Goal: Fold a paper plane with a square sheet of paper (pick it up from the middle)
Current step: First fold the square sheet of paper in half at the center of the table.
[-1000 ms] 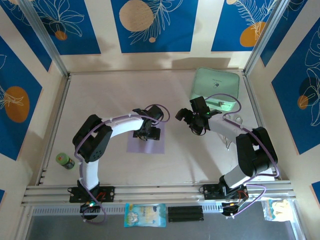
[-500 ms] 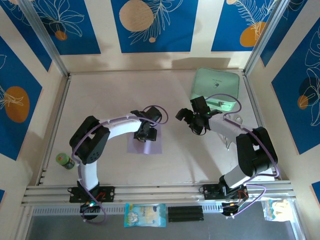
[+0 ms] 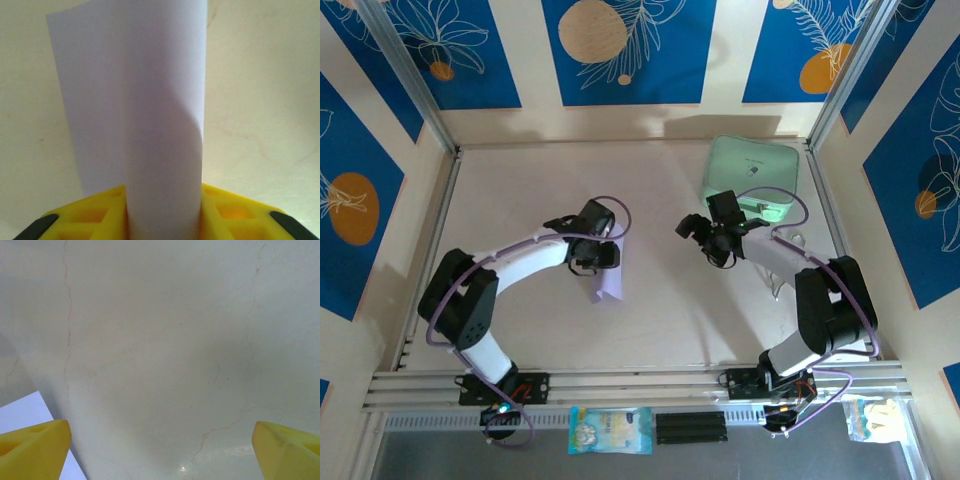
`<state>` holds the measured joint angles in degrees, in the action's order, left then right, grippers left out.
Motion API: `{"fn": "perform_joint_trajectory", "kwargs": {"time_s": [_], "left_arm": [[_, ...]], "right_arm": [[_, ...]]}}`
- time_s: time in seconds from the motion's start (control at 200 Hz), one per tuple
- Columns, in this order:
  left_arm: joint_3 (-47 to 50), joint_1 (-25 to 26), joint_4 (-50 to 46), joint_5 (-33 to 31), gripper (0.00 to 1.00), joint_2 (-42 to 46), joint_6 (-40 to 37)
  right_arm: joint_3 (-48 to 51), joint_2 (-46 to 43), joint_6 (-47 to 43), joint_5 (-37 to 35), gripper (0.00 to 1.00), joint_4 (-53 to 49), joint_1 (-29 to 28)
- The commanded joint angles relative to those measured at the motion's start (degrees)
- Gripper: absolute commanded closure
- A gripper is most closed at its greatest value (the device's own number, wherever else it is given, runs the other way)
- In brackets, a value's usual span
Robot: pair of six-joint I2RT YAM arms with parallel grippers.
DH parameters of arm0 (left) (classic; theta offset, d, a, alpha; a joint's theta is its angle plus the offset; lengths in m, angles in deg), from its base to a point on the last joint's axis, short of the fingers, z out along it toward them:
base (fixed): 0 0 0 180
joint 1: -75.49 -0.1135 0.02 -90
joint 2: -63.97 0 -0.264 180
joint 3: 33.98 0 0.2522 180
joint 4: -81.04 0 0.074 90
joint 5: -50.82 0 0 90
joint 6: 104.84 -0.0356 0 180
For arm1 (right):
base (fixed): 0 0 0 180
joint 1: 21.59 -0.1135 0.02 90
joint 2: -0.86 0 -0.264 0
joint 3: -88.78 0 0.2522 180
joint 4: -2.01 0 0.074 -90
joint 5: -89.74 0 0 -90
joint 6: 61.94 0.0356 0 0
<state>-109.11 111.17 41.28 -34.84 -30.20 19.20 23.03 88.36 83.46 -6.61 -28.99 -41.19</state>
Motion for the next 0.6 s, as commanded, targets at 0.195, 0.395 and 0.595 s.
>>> {"fn": "perform_joint_trajectory", "kwargs": {"time_s": [0.195,0.395,0.595], "left_arm": [[2.24,-1.05,14.01,18.38,0.65,3.26,5.57],[3.12,-1.59,16.34,16.35,0.65,-0.9,7.82],[4.56,-1.81,15.4,10.45,0.66,-3.97,8.68]], "right_arm": [[2.54,-3.5,-3.98,7.95,0.07,4.96,1.0],[6.24,-3.89,-4.95,17.76,0.12,13.31,1.58],[7.5,-3.02,-6.15,21.6,0.21,15.93,0.46]]}}
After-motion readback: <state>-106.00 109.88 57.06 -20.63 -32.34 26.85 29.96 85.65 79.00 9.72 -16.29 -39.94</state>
